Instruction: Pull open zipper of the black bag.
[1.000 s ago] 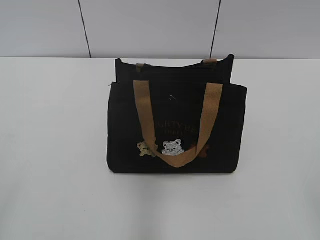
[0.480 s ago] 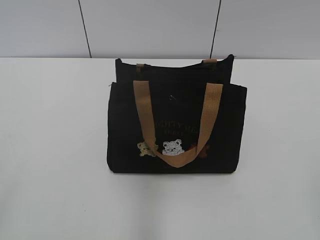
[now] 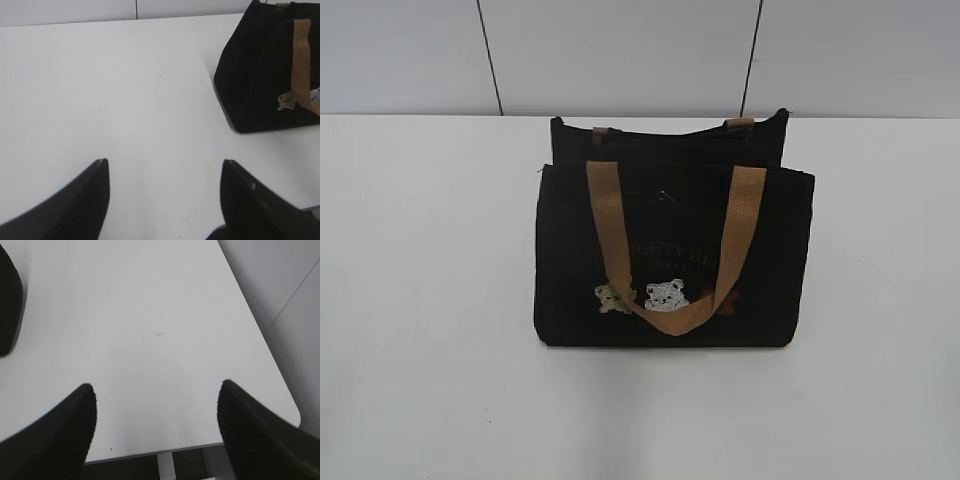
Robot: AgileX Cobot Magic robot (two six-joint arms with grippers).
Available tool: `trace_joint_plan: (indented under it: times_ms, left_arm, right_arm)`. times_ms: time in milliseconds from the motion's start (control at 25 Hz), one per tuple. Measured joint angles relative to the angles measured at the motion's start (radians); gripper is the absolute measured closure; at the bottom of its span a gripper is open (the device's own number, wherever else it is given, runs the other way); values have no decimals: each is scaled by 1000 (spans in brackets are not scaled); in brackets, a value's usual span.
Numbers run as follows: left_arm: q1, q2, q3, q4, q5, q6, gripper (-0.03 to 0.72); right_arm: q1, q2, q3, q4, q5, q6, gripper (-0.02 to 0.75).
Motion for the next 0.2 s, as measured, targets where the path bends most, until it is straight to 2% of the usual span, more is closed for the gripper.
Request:
trace_joint_plan:
  times_ms: [200]
  left_arm:
    - [1,0,0,0,0,0,169]
  right_arm:
    - [0,0,0,0,0,0,167]
